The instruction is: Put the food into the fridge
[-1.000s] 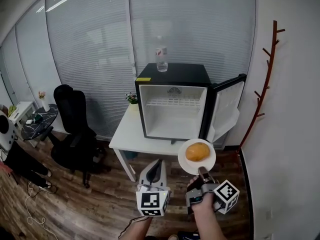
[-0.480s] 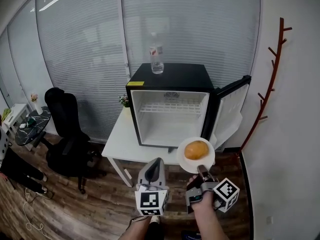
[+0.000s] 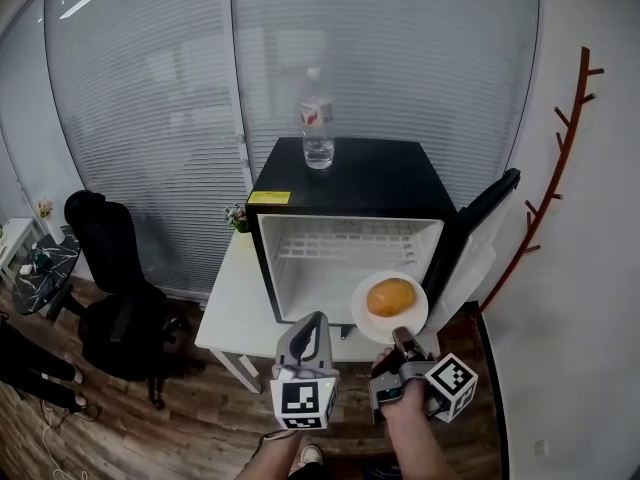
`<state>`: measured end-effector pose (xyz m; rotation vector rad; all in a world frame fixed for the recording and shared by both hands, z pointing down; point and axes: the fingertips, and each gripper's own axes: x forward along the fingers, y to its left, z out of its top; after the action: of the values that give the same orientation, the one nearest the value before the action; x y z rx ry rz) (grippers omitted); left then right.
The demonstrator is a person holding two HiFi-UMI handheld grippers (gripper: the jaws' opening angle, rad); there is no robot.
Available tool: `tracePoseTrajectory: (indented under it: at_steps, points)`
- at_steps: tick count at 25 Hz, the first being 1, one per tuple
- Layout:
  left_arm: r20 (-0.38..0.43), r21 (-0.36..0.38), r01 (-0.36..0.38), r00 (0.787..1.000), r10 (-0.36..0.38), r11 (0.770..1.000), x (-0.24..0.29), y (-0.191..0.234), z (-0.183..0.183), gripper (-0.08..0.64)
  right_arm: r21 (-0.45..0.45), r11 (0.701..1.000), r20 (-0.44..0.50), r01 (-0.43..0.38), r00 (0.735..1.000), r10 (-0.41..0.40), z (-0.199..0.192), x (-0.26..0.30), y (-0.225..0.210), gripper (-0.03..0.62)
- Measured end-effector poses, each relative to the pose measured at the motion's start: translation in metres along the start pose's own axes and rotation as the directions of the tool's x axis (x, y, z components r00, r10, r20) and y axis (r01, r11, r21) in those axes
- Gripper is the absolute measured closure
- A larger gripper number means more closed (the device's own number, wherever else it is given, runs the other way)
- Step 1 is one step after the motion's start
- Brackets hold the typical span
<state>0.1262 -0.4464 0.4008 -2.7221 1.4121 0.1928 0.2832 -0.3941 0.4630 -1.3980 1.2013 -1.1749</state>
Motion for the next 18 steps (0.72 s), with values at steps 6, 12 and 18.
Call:
tracePoseTrajectory:
  at_steps: [6,12,18]
  points:
    - [0.003,-0.011,0.036,0.999,-0.036,0.999,0.044,0.038,-0.007,0.534,0.000,1.000,0.039,0.024,0.999,-0.024,-0.010,0.053,0.004,0.557]
    - [0.015,-0.031,0.080,0.997,-0.080,0.996,0.081,0.055,-0.015,0.534,-0.001,0.999,0.080,0.037,0.996,-0.037,-0.008,0.087,0.002,0.557]
    - [0.016,-0.026,0.099,0.995,-0.099,0.995,0.111,0.057,-0.025,0.534,0.010,0.999,0.094,0.052,0.994,-0.053,0.001,0.115,-0.006,0.557]
